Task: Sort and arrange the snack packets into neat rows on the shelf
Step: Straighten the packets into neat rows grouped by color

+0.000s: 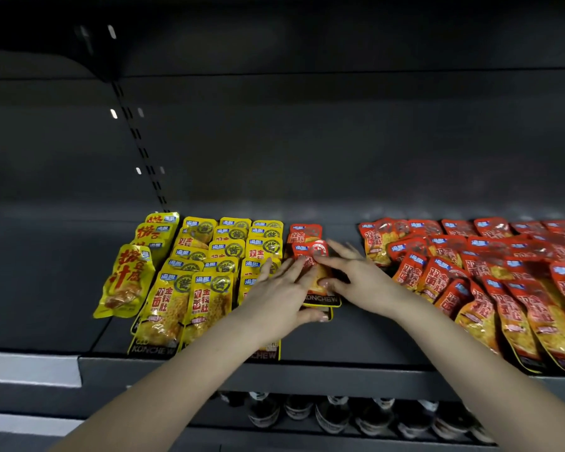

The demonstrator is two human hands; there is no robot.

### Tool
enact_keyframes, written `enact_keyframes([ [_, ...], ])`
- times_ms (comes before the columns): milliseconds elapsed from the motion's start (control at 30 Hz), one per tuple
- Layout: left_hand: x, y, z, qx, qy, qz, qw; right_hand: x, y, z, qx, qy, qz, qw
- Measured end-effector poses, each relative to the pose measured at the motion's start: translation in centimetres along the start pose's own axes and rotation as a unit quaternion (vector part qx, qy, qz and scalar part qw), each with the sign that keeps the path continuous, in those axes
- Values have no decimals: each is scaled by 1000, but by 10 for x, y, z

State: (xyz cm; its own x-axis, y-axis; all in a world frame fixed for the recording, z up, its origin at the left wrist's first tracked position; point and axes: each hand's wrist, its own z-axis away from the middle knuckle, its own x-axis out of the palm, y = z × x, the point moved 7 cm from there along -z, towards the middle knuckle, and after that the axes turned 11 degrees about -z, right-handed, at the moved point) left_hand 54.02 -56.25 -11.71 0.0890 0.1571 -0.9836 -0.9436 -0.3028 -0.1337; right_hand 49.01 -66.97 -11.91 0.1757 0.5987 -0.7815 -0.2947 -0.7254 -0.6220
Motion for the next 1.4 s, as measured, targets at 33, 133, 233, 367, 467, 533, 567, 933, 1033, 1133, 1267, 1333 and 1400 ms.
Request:
enact_keyframes([
  [33, 0, -1, 1, 2, 1, -5, 1000, 3, 0, 5, 5, -13, 10, 1000],
  [133, 4, -1, 0, 7, -5, -10, 1000, 13, 0, 14, 18, -42, 46, 998],
  [233, 5, -1, -4, 3, -8, -3, 1000, 14, -2, 13, 33, -43, 56, 997],
  [367, 2, -5, -14, 2, -22, 9, 1000, 11, -3, 5, 50, -36, 52, 997],
  [467, 0, -7, -22, 5, -33, 13, 999, 13, -1, 0, 53, -36, 60, 996],
  [533, -1, -8, -27, 3, -39, 21, 999, 12, 1, -4, 60, -35, 61, 996],
  [567, 0, -9, -29, 2, -40, 23, 999, 11, 3, -6, 62, -32, 60, 996],
  [933, -2, -17, -42, -11, -2, 30, 1000, -4, 0, -17, 46, 113, -80, 989],
  [1033, -3, -12, -36, -15, 27, 10, 999, -7, 1, -17, 35, 146, -98, 984],
  [1133, -4, -6, -25, -17, 71, -17, 997, -12, 5, -14, 35, 177, -115, 977],
  [1267, -5, -13, -21, -47, 63, -27, 997, -18, 8, -10, 37, 197, -96, 975],
  [1333, -4, -15, -24, -50, 35, -37, 997, -18, 7, -12, 36, 198, -89, 975],
  [1400, -4, -16, -27, -52, 18, -51, 997, -15, 6, -16, 37, 200, -97, 974],
])
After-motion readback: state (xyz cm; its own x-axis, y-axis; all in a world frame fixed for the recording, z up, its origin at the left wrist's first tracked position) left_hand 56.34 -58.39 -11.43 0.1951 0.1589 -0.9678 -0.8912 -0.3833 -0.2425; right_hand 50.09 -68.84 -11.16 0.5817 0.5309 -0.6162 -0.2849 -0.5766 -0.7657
